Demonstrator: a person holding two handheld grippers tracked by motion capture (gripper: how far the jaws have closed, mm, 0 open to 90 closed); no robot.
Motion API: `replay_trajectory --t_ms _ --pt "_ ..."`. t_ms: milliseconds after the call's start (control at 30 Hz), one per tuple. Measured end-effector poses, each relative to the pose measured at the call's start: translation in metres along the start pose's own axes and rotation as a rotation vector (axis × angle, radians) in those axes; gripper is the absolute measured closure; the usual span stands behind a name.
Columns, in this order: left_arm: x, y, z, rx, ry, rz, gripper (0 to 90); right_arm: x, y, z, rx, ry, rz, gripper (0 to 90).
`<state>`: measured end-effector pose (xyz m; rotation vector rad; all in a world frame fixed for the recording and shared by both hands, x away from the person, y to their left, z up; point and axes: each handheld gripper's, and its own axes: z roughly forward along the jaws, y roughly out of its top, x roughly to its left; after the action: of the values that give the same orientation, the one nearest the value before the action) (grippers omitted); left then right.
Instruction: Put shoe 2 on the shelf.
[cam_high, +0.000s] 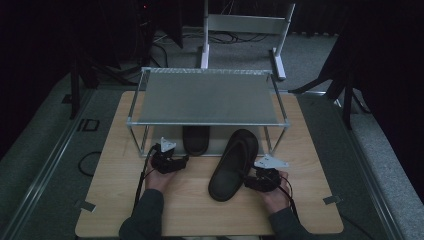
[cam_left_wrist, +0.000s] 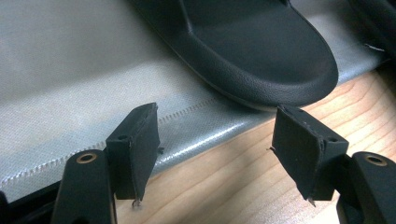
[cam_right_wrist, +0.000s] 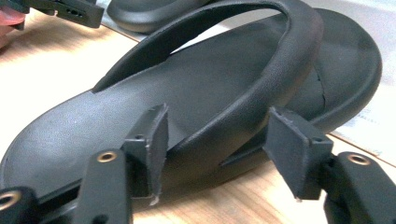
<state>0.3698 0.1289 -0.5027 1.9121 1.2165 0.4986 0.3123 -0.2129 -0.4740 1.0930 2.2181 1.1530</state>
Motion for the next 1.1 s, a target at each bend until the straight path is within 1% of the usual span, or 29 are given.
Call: replay_trajectory --t_ms 67,167,200,300,400,500,633,800,833,867,900,967,1000,1033,1067,1100 --pt "0.001 0.0 0.002 0.008 -0.002 0.009 32.6 -0.001 0.001 0.0 -0.003 -0.021 -0.005 45.1" --pt "0.001 0.0 0.003 0.005 -0.008 0.009 32.6 -0.005 0.002 0.001 -0.002 -0.024 0.004 47.5" --pt "0.002 0.0 0.003 0.005 -0.01 0.012 32.6 -0.006 0.003 0.002 -0.006 -0.036 0.004 48.9" --pt "0.002 0.0 0.003 0.005 -0.013 0.017 32.6 -0.008 0.004 0.004 -0.01 -0.041 0.009 50.3" --pt "0.003 0.001 0.004 0.005 -0.014 0.019 32.6 -0.012 0.008 0.008 -0.013 -0.059 0.008 53.9" --pt "0.003 0.001 0.004 0.009 -0.017 0.017 32.9 -0.015 0.01 0.011 -0.014 -0.063 0.018 56.8" --pt "0.004 0.001 0.004 0.012 -0.025 0.01 33.1 -0.019 0.015 0.017 -0.01 -0.095 0.01 59.4" --pt "0.004 0.001 0.004 0.014 -0.026 0.009 33.1 -0.022 0.017 0.02 -0.005 -0.124 0.02 61.0" --pt "0.004 0.001 0.004 0.014 -0.027 0.009 33.1 -0.02 0.018 0.019 -0.01 -0.144 0.024 60.1" --pt "0.004 0.001 0.004 0.014 -0.027 0.008 33.1 -0.017 0.018 0.016 -0.023 -0.149 0.03 58.6" --pt "0.004 0.001 0.004 0.014 -0.027 0.008 33.1 -0.012 0.019 0.013 -0.039 -0.144 0.028 57.5" --pt "0.004 0.001 0.004 0.014 -0.026 0.008 33.1 0.001 0.02 0.006 -0.069 -0.137 0.006 57.0" --pt "0.004 0.001 0.004 0.013 -0.027 0.008 33.1 0.007 0.021 0.003 -0.087 -0.127 0.0 57.6" --pt "0.004 0.001 0.004 0.013 -0.027 0.008 33.1 0.013 0.022 0.002 -0.101 -0.104 -0.001 58.5" --pt "0.005 0.001 0.004 0.014 -0.027 0.008 33.1 0.026 0.026 0.004 -0.094 -0.065 -0.026 59.6" --pt "0.005 0.001 0.004 0.014 -0.027 0.007 33.1 0.026 0.026 0.004 -0.094 -0.065 -0.026 59.6"
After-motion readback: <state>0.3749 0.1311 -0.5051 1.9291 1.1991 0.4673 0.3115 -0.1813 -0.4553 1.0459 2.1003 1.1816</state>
